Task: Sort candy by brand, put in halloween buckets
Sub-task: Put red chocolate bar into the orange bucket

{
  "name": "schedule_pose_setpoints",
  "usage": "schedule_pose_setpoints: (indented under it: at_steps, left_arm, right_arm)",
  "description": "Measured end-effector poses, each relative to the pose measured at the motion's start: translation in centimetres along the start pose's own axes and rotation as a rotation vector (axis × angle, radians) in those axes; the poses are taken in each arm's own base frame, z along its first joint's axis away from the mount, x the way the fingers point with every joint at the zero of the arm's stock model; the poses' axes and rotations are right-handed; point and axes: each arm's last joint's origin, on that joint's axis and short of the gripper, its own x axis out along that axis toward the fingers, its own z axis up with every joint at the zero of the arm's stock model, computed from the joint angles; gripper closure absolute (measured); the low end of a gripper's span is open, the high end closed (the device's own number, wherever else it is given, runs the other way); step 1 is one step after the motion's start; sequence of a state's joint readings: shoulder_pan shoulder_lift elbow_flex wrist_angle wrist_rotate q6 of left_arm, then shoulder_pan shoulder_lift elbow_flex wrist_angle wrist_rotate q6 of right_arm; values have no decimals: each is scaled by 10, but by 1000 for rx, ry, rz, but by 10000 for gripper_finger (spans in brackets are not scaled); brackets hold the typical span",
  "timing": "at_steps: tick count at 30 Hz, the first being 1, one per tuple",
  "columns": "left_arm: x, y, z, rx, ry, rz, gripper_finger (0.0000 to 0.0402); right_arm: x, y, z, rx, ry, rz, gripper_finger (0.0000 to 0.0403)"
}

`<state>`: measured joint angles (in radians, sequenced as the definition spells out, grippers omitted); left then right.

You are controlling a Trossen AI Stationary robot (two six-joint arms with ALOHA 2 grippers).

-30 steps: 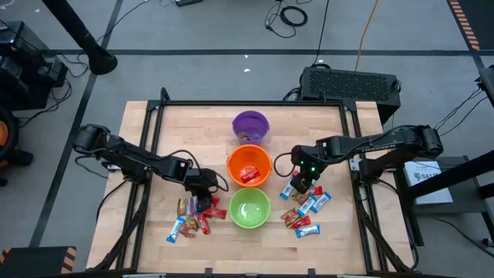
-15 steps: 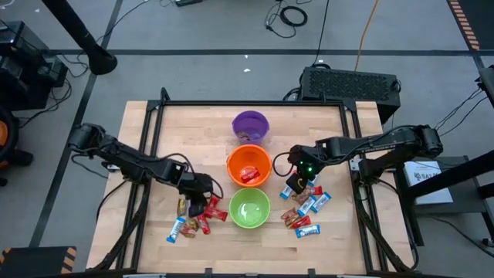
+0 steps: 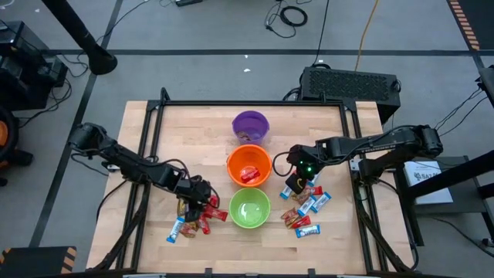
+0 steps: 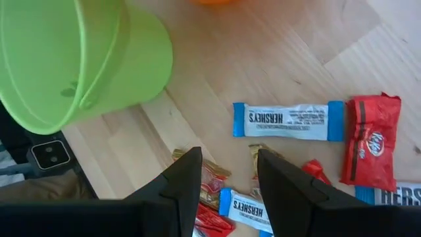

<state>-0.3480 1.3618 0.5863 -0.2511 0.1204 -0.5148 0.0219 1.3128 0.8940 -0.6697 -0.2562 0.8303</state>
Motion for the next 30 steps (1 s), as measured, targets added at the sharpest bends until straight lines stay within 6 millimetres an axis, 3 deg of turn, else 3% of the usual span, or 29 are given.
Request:
schedule_pose_setpoints:
  at_steps: [5, 10, 20, 23, 28, 30]
  left_arm:
    - [5, 5, -9, -2, 18, -11, 257]
    - [5, 3, -5, 4, -7, -42, 271]
    - [26, 4, -1, -61, -13, -49, 276]
    - [29, 5, -2, -71, -28, -25, 304]
    - [31, 7, 0, -95, -64, 24, 389]
    - [31, 7, 0, -105, -73, 37, 392]
  right_arm:
    - [0, 1, 1, -7, -6, 6, 263]
    - [0, 1, 1, -11, -6, 6, 263]
    - [0, 1, 1, -10, -8, 8, 263]
    - [0, 1, 1, -11, -9, 10, 263]
    - [0, 1, 1, -8, -10, 11, 263]
    - [0, 1, 1, -8, -10, 11, 263]
